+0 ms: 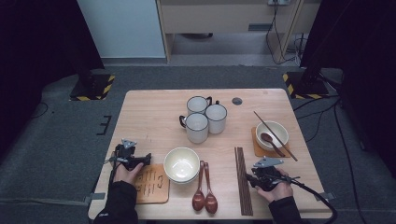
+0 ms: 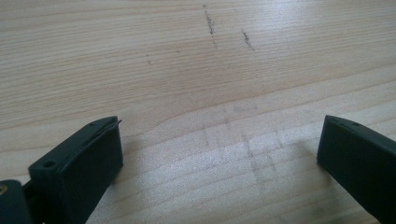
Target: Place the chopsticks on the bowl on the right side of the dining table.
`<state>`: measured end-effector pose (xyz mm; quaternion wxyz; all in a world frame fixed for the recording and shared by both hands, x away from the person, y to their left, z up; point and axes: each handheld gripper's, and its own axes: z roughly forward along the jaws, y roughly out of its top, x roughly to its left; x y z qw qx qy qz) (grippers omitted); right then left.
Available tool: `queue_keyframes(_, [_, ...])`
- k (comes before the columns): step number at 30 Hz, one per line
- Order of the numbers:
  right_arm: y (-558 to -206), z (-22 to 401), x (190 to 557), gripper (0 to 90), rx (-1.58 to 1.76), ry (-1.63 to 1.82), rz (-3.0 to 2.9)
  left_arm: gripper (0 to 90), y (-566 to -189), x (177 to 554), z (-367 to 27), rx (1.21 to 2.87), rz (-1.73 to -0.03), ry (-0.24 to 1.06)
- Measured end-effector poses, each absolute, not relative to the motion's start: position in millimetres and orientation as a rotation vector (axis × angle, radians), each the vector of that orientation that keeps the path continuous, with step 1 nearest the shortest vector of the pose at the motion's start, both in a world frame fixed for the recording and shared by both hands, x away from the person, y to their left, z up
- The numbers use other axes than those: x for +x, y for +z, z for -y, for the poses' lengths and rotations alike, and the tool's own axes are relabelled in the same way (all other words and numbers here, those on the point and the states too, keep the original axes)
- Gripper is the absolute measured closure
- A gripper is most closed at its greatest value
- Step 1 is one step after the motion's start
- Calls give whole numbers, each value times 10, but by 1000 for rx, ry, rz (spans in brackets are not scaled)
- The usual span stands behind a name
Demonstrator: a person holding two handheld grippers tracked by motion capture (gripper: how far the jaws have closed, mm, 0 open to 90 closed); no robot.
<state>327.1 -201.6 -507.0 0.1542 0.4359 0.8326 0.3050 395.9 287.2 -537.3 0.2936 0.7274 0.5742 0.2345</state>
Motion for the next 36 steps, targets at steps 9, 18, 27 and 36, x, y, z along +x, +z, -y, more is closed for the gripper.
queue_keyframes(9, [-5115,1983,3285,644,1249,859,-2413,0,-5373,3959,-2872,1937,-1529,624])
queue_keyframes(18, [-5147,1969,3316,676,1256,853,-2429,0,-5373,3959,-2872,1937,-1529,624])
queue_keyframes(27, [-5144,1977,3327,750,1257,837,-2432,0,-5373,3959,-2872,1937,-1529,624])
queue_keyframes(36, [-5133,1997,3339,779,1263,800,-2423,0,-5373,3960,-2872,1936,-1529,625])
